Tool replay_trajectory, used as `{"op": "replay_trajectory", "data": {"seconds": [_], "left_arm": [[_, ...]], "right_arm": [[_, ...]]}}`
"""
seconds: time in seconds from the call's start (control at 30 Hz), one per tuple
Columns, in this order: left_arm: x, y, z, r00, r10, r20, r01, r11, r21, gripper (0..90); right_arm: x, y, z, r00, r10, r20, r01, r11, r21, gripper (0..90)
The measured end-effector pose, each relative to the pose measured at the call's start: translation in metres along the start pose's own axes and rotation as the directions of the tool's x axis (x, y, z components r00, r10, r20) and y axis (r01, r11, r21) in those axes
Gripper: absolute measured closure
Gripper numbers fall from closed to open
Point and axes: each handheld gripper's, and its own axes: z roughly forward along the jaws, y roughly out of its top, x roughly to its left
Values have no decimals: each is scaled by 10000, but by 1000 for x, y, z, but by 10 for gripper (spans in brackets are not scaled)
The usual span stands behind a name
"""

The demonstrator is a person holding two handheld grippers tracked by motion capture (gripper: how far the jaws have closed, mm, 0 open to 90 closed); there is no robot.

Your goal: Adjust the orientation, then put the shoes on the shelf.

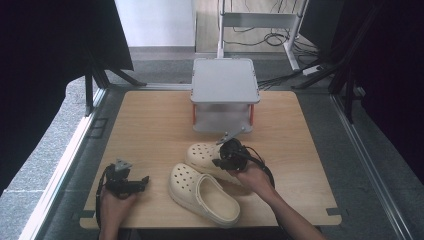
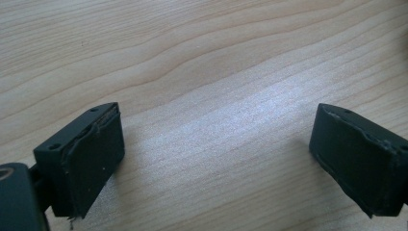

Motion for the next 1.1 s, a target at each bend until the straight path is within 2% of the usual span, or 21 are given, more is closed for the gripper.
{"op": "replay_trajectory", "data": {"seconds": [0.03, 0.2, 0.37, 0.43, 0.5, 0.53, 0.6, 0.7, 0.93, 1.1], "left_arm": [[0, 0, 0, 10000, 1, 1, -1, 10000, 1, 50], [0, 0, 0, 10000, -34, 3, 34, 10000, 0, 50], [0, 0, 0, 10000, -33, 3, 33, 10000, 1, 50], [0, 0, 0, 10000, -34, 1, 34, 10000, -1, 50], [0, 0, 0, 10000, -22, 0, 22, 10000, 0, 50], [0, 0, 0, 10000, -13, -1, 13, 10000, 2, 50], [0, 0, 0, 10000, 28, -14, -28, 10000, 4, 50], [0, 0, 0, 10000, 13, -2, -13, 10000, 5, 50], [0, 0, 0, 10000, -16, 26, 16, 10000, 43, 50], [0, 0, 0, 10000, -22, 16, 22, 10000, 23, 50]], "right_arm": [[1, -1, 3, 10000, 32, 27, -32, 10000, 21, 758], [6, -4, 6, 9978, 176, -634, -166, 9997, 165, 756], [7, -5, 3, 9869, 366, -1569, -335, 9992, 221, 732], [7, -5, 4, 9872, 329, -1564, -298, 9993, 218, 724], [4, -4, 5, 9844, 379, -1719, -345, 9991, 228, 679], [4, -4, 5, 9845, 343, -1722, -312, 9993, 209, 624], [3, -3, 3, 9887, 121, -1492, -109, 9999, 89, 531], [1, -2, -5, 9866, -267, -1608, 281, 9996, 63, 421], [-1, -8, -27, 9814, -904, -1692, 876, 9959, -240, 334], [5, -16, -32, 9746, -1478, -1685, 1463, 9890, -214, 273]]}}
